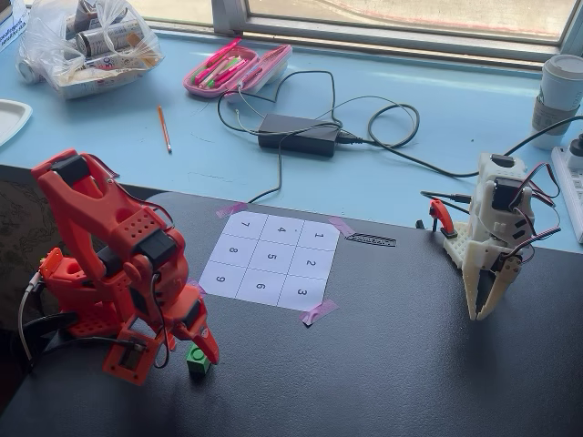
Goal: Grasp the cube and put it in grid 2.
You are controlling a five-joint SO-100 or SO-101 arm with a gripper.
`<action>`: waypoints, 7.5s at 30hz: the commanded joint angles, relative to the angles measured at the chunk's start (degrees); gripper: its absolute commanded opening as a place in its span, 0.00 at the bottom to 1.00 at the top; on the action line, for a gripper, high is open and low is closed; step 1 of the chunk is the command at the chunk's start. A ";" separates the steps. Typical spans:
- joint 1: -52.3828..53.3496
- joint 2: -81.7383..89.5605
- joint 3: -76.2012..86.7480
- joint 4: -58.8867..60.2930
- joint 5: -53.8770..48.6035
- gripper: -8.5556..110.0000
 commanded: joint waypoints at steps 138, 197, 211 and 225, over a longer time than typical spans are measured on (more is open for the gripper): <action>-50.71 -35.95 -86.40 33.57 9.93 0.42; -25.66 66.62 38.50 5.01 3.34 0.07; -26.02 66.53 38.50 5.01 3.34 0.07; -26.10 66.53 38.50 5.10 3.43 0.07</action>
